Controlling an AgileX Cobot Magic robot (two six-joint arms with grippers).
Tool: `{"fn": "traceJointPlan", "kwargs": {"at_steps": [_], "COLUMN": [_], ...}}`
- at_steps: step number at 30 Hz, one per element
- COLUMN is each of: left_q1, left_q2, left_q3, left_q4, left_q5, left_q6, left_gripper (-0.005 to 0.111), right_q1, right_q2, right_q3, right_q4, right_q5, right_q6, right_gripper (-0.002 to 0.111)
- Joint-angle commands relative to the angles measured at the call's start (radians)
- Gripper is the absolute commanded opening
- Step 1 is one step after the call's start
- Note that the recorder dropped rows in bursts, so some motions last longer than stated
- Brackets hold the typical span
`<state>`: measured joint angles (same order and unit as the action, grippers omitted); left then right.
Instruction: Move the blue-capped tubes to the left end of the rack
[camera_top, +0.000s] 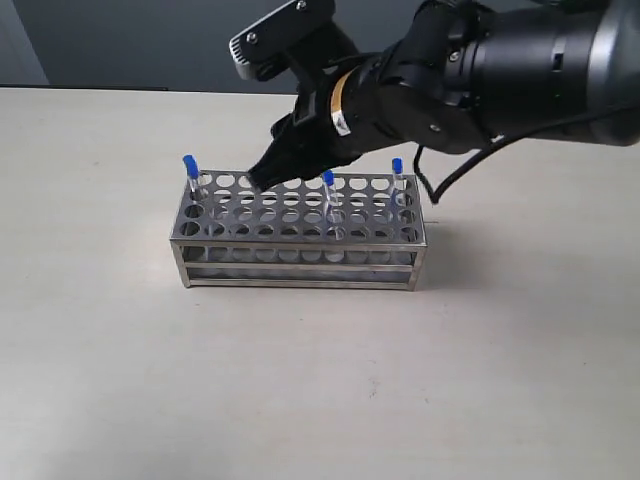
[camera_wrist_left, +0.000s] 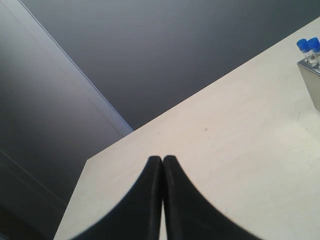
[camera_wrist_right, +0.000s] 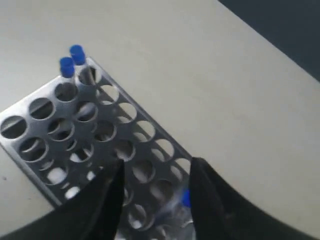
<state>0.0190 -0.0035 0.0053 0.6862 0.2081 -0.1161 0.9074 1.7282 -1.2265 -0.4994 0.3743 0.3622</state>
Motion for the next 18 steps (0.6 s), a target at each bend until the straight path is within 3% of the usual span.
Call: {"fn": "traceJointPlan", "kwargs": {"at_steps": [1, 6, 12, 15, 18], "left_q1": [-0.002, -0.002, -0.002, -0.002, -0.002], "left_q2": [0.003, 0.003, 0.003, 0.003, 0.003], "left_q3": [-0.005, -0.005, -0.005, -0.005, -0.005], "left_q4": [-0.001, -0.001, -0.001, -0.001, -0.001], "left_q5": [-0.003, -0.003, -0.003, -0.003, -0.003], "left_q6": [-0.005, -0.005, -0.005, -0.005, -0.005], "left_gripper": [0.001, 0.001, 0.001, 0.001, 0.001], "right_q1": [0.0, 0.0, 0.0, 0.0, 0.0], "right_q2": [-0.075, -0.143, -0.226, -0.267, -0.277], "right_q3": [0.005, 0.013, 0.19, 0.339, 0.457], "right_q4": [-0.257, -0.33, -0.525, -0.804, -1.245], "right_q5": [0.13, 0.308, 0.196, 0.053, -0.013], "right_q6": [0.229, 0.281, 0.507, 0.847, 1.321], "right_gripper": [0.042, 0.042, 0.042, 0.042, 0.042]}}
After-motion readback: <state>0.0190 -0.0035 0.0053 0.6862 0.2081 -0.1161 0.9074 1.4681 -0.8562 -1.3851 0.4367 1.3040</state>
